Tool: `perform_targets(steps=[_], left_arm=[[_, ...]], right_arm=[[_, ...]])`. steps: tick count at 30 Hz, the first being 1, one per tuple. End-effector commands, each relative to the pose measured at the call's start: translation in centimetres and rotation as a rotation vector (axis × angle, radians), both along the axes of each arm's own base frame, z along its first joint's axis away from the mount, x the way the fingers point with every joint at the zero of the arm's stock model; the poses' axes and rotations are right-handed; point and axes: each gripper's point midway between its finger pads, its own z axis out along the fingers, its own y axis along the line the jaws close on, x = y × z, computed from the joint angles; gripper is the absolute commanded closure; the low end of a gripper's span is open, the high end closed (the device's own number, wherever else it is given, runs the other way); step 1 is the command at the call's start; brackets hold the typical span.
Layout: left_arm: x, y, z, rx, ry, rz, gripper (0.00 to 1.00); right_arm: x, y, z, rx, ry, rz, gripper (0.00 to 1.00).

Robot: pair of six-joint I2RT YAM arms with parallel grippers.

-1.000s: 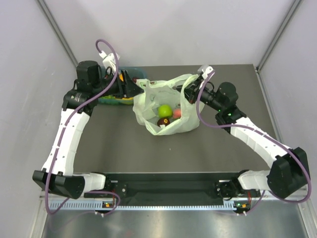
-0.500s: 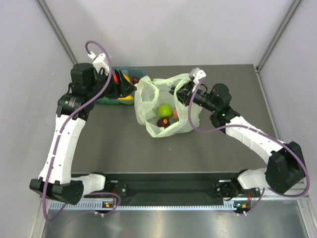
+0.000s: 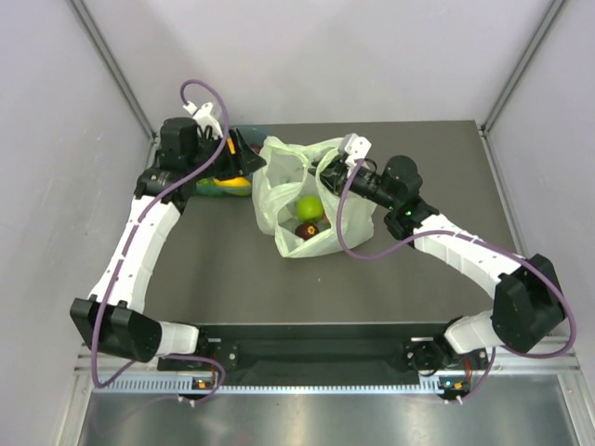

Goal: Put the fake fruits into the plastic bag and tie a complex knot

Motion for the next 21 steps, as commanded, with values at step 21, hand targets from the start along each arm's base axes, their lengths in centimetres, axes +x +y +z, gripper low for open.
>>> perform_targets(steps=[21], left_arm=[[-3.8,-8.9,1.3,0.415,-0.327,-0.384,0.24]], right_arm=[[-0.1,-0.4,4.3,0.062,-0.105,-0.012,0.79]])
